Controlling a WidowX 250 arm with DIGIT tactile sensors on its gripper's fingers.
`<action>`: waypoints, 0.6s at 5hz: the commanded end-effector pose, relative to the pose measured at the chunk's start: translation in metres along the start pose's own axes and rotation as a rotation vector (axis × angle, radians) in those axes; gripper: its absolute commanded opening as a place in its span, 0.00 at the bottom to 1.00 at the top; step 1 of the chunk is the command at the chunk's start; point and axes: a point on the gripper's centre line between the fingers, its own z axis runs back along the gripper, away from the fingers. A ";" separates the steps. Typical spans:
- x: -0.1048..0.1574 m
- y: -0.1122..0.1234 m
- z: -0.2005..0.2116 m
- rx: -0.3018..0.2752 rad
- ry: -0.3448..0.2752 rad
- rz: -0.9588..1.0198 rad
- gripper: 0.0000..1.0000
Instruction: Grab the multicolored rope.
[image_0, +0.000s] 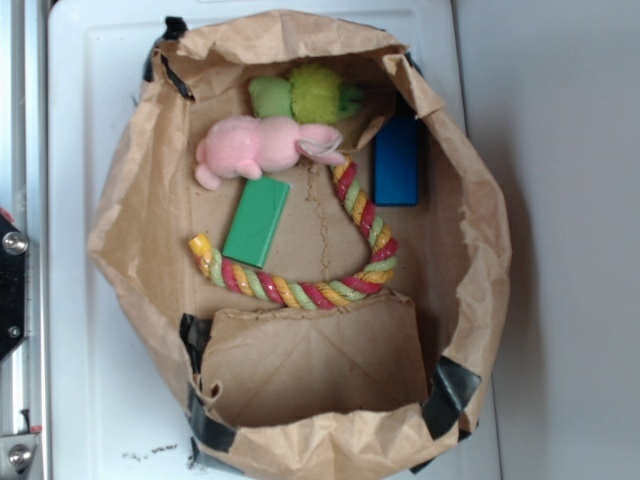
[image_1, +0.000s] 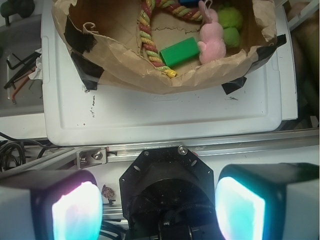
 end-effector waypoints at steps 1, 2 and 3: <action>0.000 0.000 0.000 0.000 0.000 0.000 1.00; -0.004 0.009 0.012 0.000 -0.044 0.029 1.00; -0.008 0.012 0.015 0.022 -0.062 0.059 1.00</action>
